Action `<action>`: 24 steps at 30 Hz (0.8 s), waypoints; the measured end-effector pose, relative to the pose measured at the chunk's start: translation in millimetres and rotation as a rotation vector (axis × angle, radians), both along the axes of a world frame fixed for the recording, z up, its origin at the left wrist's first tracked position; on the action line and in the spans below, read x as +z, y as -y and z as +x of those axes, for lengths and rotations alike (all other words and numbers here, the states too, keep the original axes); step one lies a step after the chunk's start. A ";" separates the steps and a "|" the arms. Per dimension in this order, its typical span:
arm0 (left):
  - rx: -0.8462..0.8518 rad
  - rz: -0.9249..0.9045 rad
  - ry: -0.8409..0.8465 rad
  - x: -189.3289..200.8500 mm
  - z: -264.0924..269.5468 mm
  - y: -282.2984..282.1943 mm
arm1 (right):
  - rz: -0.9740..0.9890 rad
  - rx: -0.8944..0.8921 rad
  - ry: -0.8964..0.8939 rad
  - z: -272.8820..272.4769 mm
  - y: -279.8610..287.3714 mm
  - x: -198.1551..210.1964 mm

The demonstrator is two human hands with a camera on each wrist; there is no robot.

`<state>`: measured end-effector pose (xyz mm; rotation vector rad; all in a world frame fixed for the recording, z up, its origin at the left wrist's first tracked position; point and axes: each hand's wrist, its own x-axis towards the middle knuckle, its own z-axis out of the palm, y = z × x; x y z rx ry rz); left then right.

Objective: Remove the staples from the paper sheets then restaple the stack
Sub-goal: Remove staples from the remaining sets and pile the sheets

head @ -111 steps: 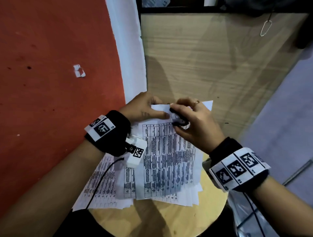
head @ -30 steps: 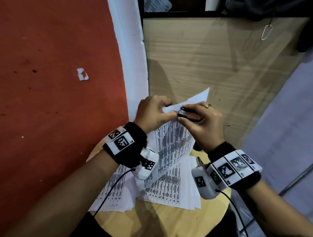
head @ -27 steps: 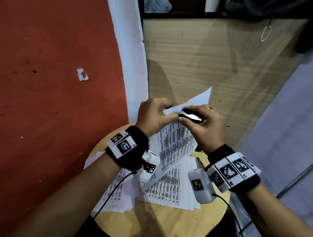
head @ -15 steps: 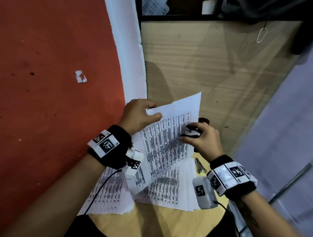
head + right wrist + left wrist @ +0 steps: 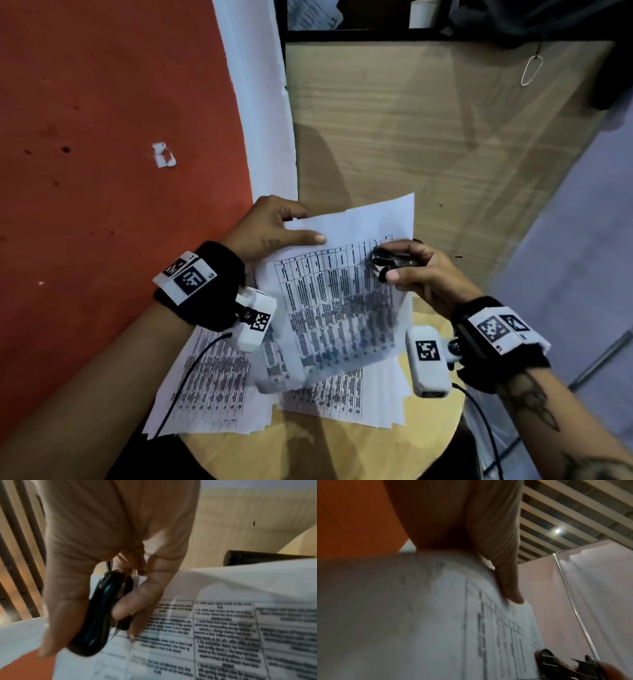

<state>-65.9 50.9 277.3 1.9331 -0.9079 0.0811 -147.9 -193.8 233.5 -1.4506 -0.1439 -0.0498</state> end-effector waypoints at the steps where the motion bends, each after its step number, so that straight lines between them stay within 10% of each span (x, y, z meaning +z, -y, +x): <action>1: 0.028 0.003 0.007 -1.7 4.1 -4.1 | 0.007 -0.028 0.022 1.4 0.6 1.4; 11: 0.145 -0.566 -0.357 -42.4 7.4 -39.5 | 0.215 -0.152 0.109 -1.2 9.0 19.4; 24: 0.401 -0.505 -0.342 -76.3 19.5 -61.7 | 0.068 -0.302 -0.061 8.5 3.2 -21.0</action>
